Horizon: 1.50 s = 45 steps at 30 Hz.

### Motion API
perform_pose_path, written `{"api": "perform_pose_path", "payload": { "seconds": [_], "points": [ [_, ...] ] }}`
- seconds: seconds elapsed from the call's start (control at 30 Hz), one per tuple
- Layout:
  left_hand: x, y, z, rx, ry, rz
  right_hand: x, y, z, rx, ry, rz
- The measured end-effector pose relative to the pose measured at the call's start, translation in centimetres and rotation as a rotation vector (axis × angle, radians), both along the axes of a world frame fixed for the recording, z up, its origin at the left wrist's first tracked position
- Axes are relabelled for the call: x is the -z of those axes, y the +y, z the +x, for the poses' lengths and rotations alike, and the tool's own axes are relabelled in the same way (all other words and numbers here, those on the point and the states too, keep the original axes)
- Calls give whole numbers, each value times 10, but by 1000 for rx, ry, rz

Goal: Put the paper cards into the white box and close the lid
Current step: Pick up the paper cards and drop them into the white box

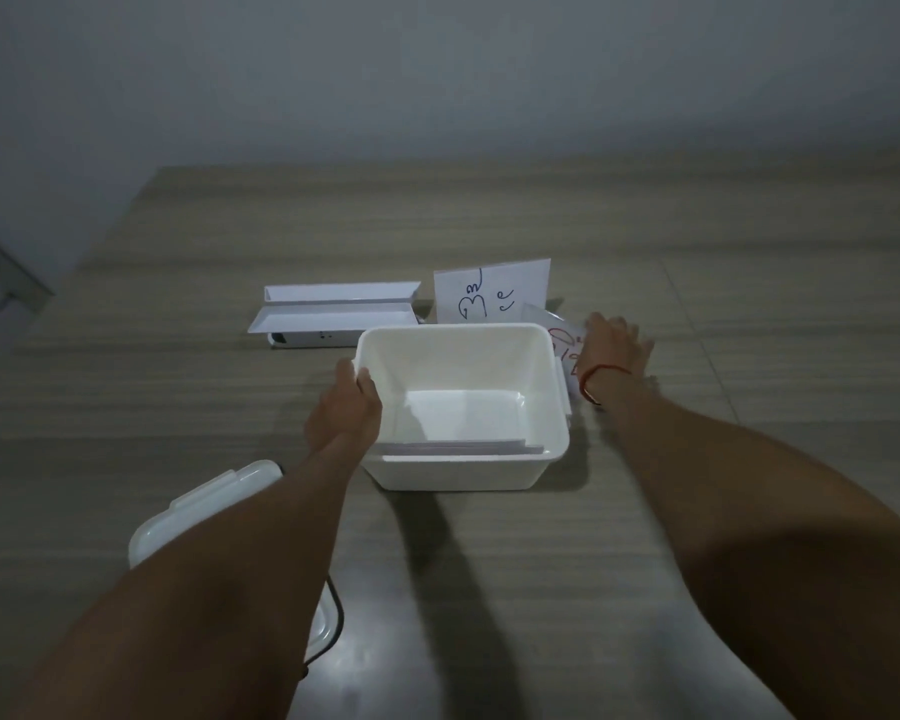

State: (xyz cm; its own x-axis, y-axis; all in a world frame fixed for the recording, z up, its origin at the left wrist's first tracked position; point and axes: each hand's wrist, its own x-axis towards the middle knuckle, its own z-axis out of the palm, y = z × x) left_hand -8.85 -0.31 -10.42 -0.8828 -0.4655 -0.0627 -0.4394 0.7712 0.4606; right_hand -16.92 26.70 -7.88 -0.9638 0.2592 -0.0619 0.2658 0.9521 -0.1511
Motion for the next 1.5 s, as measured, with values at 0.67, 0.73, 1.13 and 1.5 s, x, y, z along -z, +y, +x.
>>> {"api": "perform_pose_path", "payload": {
  "seconds": [0.67,0.73,1.13,1.5],
  "points": [
    [-10,16,17,-62,28,333,-116,-36,18,-185,330,-704],
    [-10,16,19,-61,32,362,-102,-44,24,-216,225,-719],
    [-9,17,30,-80,103,510,-44,-57,74,-366,-327,-698],
    [-10,15,29,-131,14,475,-49,-66,70,-403,-729,-423]
  ]
}}
